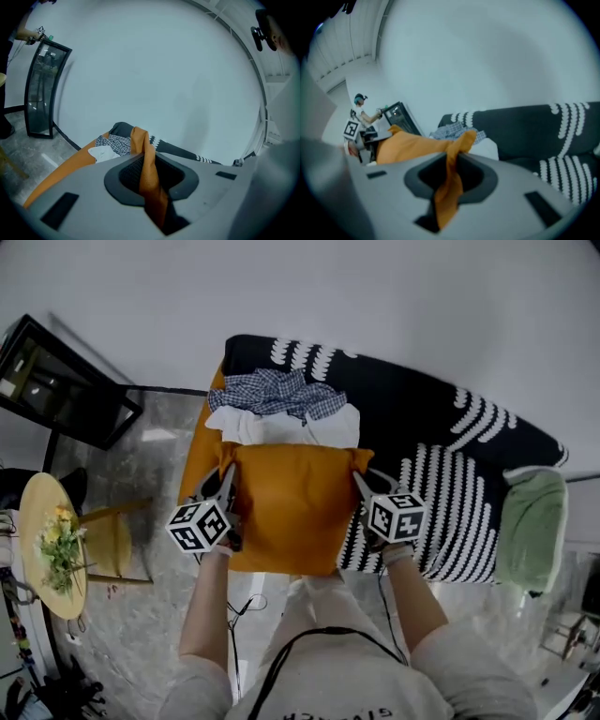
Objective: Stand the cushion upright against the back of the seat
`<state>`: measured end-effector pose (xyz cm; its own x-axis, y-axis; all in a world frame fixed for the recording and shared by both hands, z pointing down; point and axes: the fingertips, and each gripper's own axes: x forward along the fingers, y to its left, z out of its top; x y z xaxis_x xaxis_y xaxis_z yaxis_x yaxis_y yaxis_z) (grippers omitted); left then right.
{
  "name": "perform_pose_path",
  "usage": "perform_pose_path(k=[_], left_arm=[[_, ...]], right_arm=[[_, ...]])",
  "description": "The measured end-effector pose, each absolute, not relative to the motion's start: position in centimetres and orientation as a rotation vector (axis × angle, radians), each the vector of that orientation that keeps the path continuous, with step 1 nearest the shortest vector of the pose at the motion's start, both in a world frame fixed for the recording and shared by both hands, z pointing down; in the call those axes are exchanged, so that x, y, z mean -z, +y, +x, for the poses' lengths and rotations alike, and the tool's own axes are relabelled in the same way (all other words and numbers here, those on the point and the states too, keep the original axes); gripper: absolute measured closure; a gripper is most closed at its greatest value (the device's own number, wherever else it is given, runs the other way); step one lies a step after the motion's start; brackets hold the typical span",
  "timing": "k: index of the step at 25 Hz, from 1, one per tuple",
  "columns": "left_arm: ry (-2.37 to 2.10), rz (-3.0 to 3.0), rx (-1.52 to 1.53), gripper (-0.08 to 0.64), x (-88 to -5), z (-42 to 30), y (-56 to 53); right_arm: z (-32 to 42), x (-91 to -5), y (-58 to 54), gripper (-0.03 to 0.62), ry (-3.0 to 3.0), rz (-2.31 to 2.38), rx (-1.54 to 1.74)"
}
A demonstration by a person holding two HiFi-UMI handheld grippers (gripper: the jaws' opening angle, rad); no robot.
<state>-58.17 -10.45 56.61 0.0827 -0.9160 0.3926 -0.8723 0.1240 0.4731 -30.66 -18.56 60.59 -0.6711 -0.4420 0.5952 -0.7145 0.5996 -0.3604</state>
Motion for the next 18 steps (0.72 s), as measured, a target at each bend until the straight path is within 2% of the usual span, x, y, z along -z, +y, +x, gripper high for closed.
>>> perform_pose_path(k=[18], left_arm=[[-1.657, 1.953, 0.186, 0.479, -48.8, -48.4, -4.6]], right_arm=[[-20.7, -54.8, -10.4, 0.525, -2.401, 1.158, -0.79]])
